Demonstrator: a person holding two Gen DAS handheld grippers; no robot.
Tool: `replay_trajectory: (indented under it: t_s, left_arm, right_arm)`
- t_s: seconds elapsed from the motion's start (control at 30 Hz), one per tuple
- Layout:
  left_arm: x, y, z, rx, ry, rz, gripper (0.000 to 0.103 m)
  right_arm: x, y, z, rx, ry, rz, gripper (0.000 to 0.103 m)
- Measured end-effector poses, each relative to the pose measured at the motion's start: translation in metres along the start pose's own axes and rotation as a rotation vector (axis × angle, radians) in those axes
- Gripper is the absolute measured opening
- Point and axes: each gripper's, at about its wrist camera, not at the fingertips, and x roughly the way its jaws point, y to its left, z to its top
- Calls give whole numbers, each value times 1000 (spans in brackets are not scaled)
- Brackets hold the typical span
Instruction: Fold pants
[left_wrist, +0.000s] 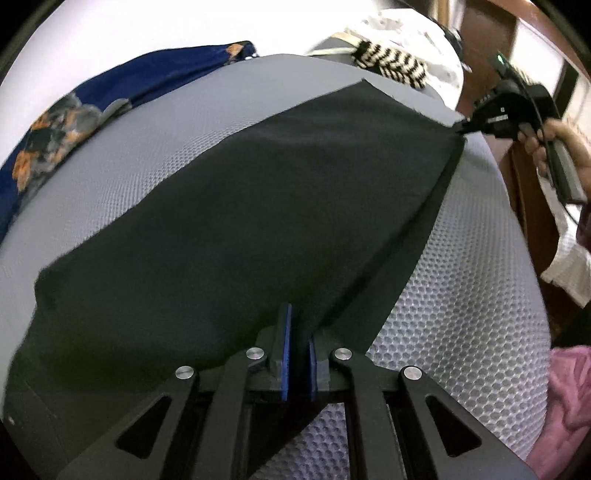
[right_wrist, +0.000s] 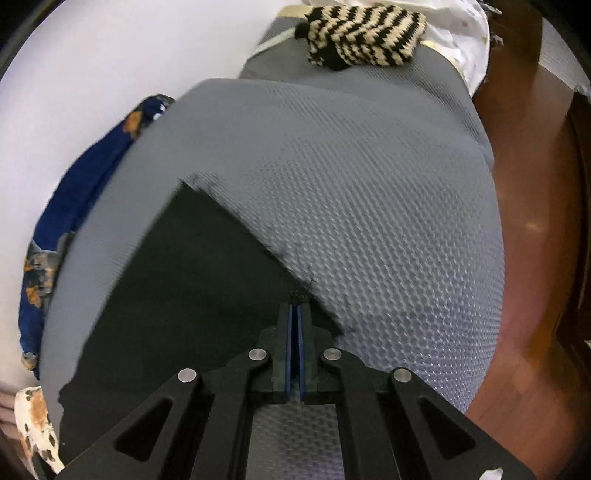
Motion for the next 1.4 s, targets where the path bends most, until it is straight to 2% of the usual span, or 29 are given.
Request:
replay_trajectory:
  t_s: [0.1,0.37,0.57,0.63,0.67,0.73,0.77,0.87,0.93,1.0,1.13,1.23,1.4]
  left_arm:
    - [-4,-5,-1,37,-4,5,8]
    - [-4,-7,-4,54,-3,-30,8]
    - [-1,-6,-5,49,6,-34,12]
    - [-1,-5,-5,36,11,-46,18]
    - [-2,-4,-5,27,13,-55,22]
    - [-7,0,-4,-15,15,-67,44]
    - [-12,2,-5,-31,3,-78,48]
    - [-32,13,-9,-83,-63,-105,56]
    - [-44,29,-11,-141,-113,-95,62]
    - [-48,46,-15,-205,-135,-60,63]
    - [-34,70,-28,-322,-86,-26,63]
    - [-24,70,-40,-330,-31,-34,63]
    - [-27,59,-49,-278,-35,-9,63]
  right_arm:
    - [-3,-5,-1,12,-5,8,2]
    - [-5,-12,-9,-1,-4,-19,1]
    - [4,-8,-15,-26,2,-75,3]
    - [3,-5,-15,-52,11,-94,13]
    - [3,-4,-14,-59,13,-114,22]
    - [0,-3,-13,-69,18,-131,32]
    - [-4,-3,-12,-62,15,-124,37]
    - [-17,-1,-9,-64,-31,-136,37]
    - [-26,9,-6,-100,-64,-139,37]
    - [-31,26,-5,-143,-77,-119,38]
    - [-22,64,-8,-231,-57,-71,39]
    - [-6,92,-15,-299,-18,-51,39]
    - [6,131,-34,-397,27,-19,39]
